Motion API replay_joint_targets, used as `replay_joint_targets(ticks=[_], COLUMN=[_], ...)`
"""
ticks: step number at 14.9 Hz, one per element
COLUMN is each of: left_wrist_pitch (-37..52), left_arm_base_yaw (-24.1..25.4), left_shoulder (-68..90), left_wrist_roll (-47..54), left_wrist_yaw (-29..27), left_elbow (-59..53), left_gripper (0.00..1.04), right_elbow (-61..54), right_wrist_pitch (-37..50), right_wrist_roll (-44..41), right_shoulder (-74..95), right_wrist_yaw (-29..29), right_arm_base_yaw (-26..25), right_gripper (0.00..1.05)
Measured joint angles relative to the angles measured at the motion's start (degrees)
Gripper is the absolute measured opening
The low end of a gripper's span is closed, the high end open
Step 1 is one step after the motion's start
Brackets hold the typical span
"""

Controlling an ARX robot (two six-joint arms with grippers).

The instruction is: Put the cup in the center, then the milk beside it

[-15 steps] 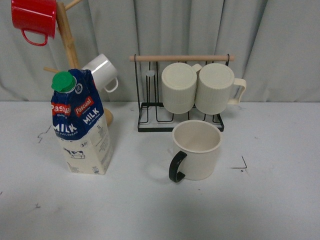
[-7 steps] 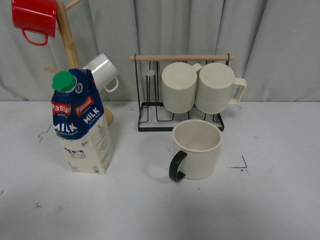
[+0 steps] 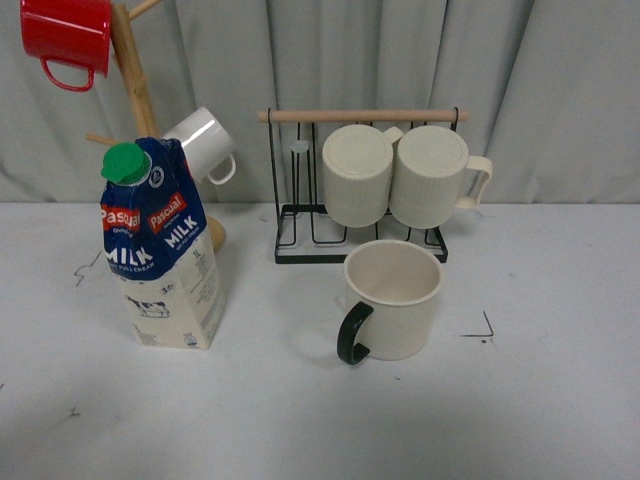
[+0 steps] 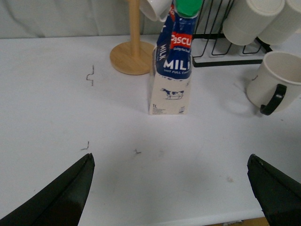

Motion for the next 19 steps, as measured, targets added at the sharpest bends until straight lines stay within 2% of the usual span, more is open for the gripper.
replay_joint_targets(ticks=[1,2,5,9,19], left_wrist_pitch=[4.0,8.7,20.7,30.6,34.8], left_arm_base_yaw=[-1.4,-2.1,-2.3,-3.1,-9.4], left_shoulder=[5.4,12.1,33.0,52.4,68.5], left_wrist_roll=[0.0,-0.2,-0.8,-0.4,-0.4], left_wrist_yaw=[-0.4,-0.7,-1.3,-3.3,-4.8], left_elbow=[1.1,2.5,7.5,14.8,26.4], left_gripper=[0.98,0.98,0.98,0.98,0.98], right_elbow=[0.0,0.0,0.0,0.0,0.0], right_wrist_pitch=[0.0,0.0,0.0,0.0,0.0], right_wrist_roll=[0.0,0.0,0.0,0.0,0.0], right_shoulder=[0.0,0.0,0.0,0.0,0.0], right_wrist_yaw=[0.0,0.0,0.0,0.0,0.0], right_arm_base_yaw=[0.0,0.0,0.0,0.0,0.0], right_gripper=[0.93,1.00,0.98,0.98,0.98])
